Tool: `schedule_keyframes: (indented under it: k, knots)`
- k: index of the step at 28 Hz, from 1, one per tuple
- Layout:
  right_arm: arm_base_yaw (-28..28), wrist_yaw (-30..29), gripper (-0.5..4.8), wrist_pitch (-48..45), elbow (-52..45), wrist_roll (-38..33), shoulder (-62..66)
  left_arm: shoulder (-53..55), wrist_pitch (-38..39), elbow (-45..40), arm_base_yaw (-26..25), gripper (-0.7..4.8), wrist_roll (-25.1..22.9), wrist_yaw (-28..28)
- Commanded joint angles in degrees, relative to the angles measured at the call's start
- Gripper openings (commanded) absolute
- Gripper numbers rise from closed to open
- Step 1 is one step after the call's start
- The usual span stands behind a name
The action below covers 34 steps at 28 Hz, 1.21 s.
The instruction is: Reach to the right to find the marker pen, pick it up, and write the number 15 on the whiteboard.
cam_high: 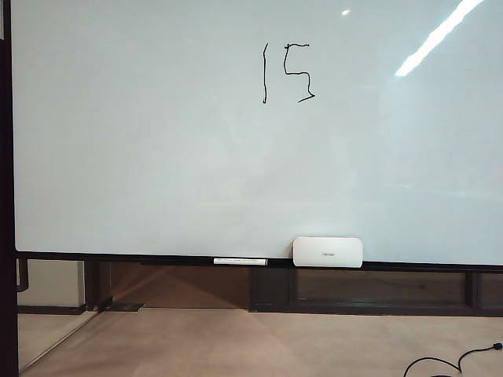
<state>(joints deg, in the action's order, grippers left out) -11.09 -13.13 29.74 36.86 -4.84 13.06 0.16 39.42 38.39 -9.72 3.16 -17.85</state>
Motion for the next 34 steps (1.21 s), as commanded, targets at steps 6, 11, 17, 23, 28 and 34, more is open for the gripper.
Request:
schedule_keyframes:
  k: [6, 11, 17, 23, 28, 34]
  knots:
    - [-0.1, -0.5, -0.01, -8.6, -5.9, -5.2, -1.0, 0.0, -8.4, -7.8, 0.0, -0.05, 5.3, 0.0]
    - [-0.1, -0.5, -0.01, -11.0, -10.4, -7.1, -2.7, 0.0, -11.4, -10.8, 0.0, -0.05, 7.2, 1.1]
    - [-0.1, -0.5, -0.01, -12.4, -16.5, -7.5, -6.4, 0.0, -16.7, -15.0, 0.0, -0.05, 8.0, 1.1]
    - [-0.1, -0.2, -0.01, -15.5, -23.7, -10.2, -11.3, 0.0, -19.6, -19.8, 0.1, -0.05, 8.0, 1.1]
    - [-0.1, 1.0, -0.01, -15.6, -27.4, -9.7, -12.9, 0.0, -23.2, -22.8, 0.1, -0.05, 7.9, 1.1]
    - [-0.1, 1.0, -0.01, -16.7, -29.8, -7.0, -12.9, 0.0, -25.0, -26.8, 0.2, -0.05, 7.7, 1.1]
